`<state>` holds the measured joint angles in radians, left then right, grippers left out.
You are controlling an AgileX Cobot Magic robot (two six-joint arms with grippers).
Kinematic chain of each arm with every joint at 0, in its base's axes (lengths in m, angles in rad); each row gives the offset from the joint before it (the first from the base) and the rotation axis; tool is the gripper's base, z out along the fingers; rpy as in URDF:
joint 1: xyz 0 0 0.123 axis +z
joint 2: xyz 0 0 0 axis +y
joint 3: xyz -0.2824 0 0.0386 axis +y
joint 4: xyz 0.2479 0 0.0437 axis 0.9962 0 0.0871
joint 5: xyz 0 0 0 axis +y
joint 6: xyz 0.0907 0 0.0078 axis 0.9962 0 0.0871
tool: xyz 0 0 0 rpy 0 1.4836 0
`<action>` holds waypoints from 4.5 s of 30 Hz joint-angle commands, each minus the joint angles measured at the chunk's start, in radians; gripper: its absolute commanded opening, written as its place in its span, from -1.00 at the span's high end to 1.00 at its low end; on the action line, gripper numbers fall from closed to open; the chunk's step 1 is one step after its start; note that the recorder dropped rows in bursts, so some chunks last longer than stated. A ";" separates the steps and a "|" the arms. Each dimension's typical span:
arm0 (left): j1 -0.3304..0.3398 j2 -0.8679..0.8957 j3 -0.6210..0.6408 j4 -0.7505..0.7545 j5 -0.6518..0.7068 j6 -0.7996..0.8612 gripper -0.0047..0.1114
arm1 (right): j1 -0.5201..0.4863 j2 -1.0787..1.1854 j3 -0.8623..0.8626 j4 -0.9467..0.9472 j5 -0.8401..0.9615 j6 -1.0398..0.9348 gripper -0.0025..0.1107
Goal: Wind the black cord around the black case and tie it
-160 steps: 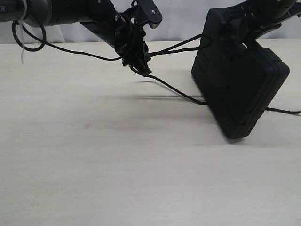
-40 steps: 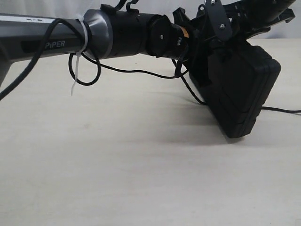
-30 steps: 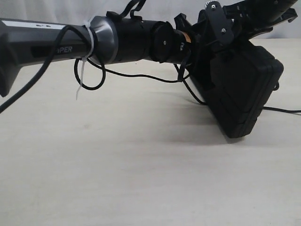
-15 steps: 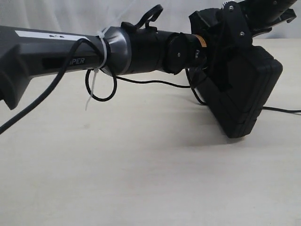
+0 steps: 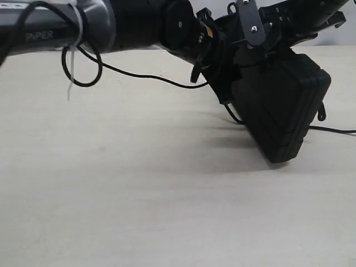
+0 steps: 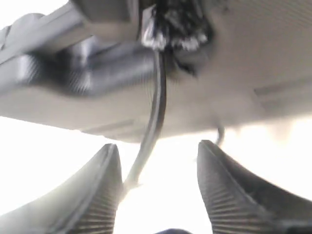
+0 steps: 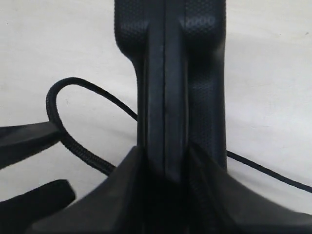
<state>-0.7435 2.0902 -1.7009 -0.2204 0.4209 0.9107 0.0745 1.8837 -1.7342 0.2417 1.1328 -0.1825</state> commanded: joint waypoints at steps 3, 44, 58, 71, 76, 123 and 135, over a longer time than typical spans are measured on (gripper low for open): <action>0.073 -0.081 0.000 0.108 0.158 -0.169 0.11 | 0.009 0.021 0.018 0.030 0.046 -0.015 0.40; 0.219 0.059 0.114 -0.498 0.609 0.506 0.11 | -0.036 0.013 0.054 0.025 0.088 0.042 0.24; 0.179 0.154 0.118 -0.424 0.495 0.567 0.12 | -0.140 0.021 0.181 0.001 -0.038 0.045 0.24; 0.179 0.156 0.118 -0.505 0.253 0.437 0.92 | -0.167 0.041 0.344 -0.210 -0.196 0.182 0.24; 0.179 0.156 0.118 -0.498 0.233 0.415 0.92 | -0.296 0.100 0.395 -0.104 -0.255 0.199 0.24; 0.179 0.156 0.118 -0.498 0.234 0.415 0.92 | -0.664 0.196 0.561 1.136 -0.423 -0.768 0.88; 0.179 0.156 0.118 -0.532 0.127 0.265 0.92 | -0.401 0.135 0.516 0.964 -0.421 -1.008 0.88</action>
<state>-0.5619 2.2307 -1.5946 -0.7434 0.5717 1.2154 -0.3738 2.0520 -1.1993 1.2908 0.6981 -1.1550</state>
